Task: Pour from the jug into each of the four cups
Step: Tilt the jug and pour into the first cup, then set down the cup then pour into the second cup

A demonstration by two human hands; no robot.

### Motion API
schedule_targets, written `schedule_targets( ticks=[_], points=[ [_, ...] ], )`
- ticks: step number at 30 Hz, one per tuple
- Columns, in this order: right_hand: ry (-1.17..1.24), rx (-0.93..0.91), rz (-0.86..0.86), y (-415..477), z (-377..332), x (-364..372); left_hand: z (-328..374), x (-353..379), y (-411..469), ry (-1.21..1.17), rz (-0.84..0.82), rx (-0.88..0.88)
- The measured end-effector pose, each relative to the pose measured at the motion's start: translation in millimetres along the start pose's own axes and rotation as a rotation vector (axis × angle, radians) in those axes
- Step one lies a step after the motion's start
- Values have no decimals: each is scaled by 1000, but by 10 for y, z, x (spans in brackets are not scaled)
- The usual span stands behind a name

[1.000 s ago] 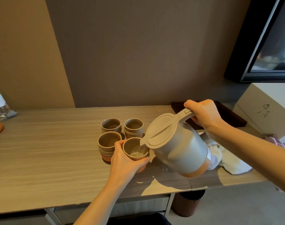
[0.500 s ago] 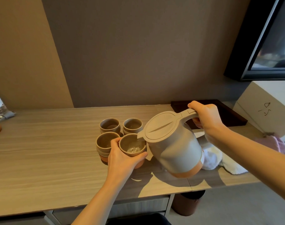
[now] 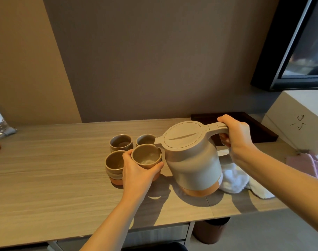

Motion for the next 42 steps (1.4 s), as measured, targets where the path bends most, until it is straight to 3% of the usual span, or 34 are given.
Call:
schedule_targets(
  ticks=[17,35,42],
  points=[
    [71,13,19,155,101,-108,-260,307,-78,-25,192,-18],
    [45,-16,-4,150,114,-69,-403,462,-21,-57,176,32],
    [42,-14,-1,97,82,-39,-327,405,-25,97,122,73]
  ],
)
Point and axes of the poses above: each hand's wrist, its own y-axis towards the middle knuckle, its own x-axis out of the palm, z = x × y, the point moved 5 cm from there along y, towards the middle knuckle
